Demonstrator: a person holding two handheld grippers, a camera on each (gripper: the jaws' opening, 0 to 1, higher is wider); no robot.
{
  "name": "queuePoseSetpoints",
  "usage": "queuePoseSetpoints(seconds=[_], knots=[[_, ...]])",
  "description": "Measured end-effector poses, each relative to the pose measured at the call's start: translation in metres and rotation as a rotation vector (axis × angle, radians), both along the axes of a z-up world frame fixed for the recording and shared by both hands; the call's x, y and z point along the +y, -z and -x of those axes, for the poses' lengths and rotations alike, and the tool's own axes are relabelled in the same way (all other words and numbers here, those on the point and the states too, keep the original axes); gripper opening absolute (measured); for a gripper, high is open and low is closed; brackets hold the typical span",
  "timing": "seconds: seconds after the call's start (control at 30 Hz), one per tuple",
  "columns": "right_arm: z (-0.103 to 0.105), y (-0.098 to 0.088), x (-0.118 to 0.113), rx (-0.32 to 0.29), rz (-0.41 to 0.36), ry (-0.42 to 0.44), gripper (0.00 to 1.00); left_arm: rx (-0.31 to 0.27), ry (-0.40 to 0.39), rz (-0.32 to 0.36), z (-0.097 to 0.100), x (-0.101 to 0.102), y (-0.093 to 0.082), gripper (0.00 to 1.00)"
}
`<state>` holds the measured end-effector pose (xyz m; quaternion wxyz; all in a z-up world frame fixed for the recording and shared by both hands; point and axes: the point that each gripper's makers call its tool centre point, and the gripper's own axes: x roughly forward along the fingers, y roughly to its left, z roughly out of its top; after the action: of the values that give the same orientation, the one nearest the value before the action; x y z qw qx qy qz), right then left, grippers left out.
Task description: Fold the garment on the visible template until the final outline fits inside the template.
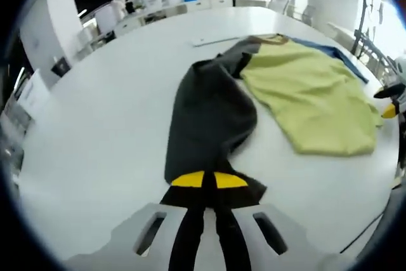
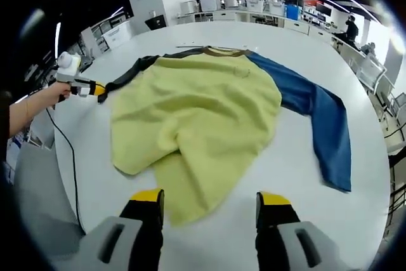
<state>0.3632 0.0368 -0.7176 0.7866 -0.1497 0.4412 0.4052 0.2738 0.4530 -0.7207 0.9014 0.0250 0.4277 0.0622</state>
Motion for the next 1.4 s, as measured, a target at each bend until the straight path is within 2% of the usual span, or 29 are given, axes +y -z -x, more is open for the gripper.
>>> queuePoseSetpoints(seconds=[0.17, 0.23, 0.4, 0.53, 0.57, 0.63, 0.73, 0.83, 0.93, 1.2, 1.33, 1.4], knots=[[0.001, 0.000, -0.001, 0.005, -0.003, 0.004, 0.57, -0.015, 0.001, -0.041, 0.003, 0.004, -0.008, 0.24], [0.002, -0.002, -0.001, 0.010, -0.010, 0.007, 0.57, -0.017, 0.010, -0.045, 0.005, 0.002, -0.013, 0.28], [0.005, -0.005, 0.001, 0.017, -0.023, 0.016, 0.56, -0.064, 0.090, -0.018, 0.002, -0.023, -0.032, 0.35], [0.009, -0.004, 0.002, 0.023, -0.025, 0.014, 0.55, -0.090, 0.133, 0.014, 0.001, -0.044, -0.042, 0.35], [0.010, -0.005, 0.002, 0.022, -0.023, 0.012, 0.54, -0.106, 0.182, 0.028, -0.001, -0.056, -0.046, 0.35], [0.010, -0.005, 0.002, 0.019, -0.023, 0.017, 0.54, -0.140, 0.214, 0.050, -0.004, -0.071, -0.052, 0.34], [0.011, -0.005, 0.003, 0.022, -0.025, 0.021, 0.54, -0.138, 0.255, 0.103, -0.007, -0.093, -0.049, 0.35], [0.013, -0.006, 0.004, 0.013, -0.021, 0.013, 0.53, -0.150, 0.272, 0.104, -0.011, -0.100, -0.044, 0.35], [0.013, -0.006, 0.003, 0.009, -0.019, 0.016, 0.53, -0.148, 0.280, 0.143, -0.013, -0.110, -0.037, 0.35], [0.013, 0.000, -0.001, 0.013, -0.008, 0.059, 0.49, -0.140, 0.287, 0.187, -0.024, -0.122, -0.020, 0.33], [0.017, 0.000, 0.002, 0.025, -0.017, 0.074, 0.44, -0.132, 0.280, 0.222, -0.028, -0.128, -0.012, 0.32], [0.019, 0.003, 0.002, 0.022, 0.000, 0.072, 0.42, -0.126, 0.302, 0.227, -0.030, -0.130, -0.007, 0.32]])
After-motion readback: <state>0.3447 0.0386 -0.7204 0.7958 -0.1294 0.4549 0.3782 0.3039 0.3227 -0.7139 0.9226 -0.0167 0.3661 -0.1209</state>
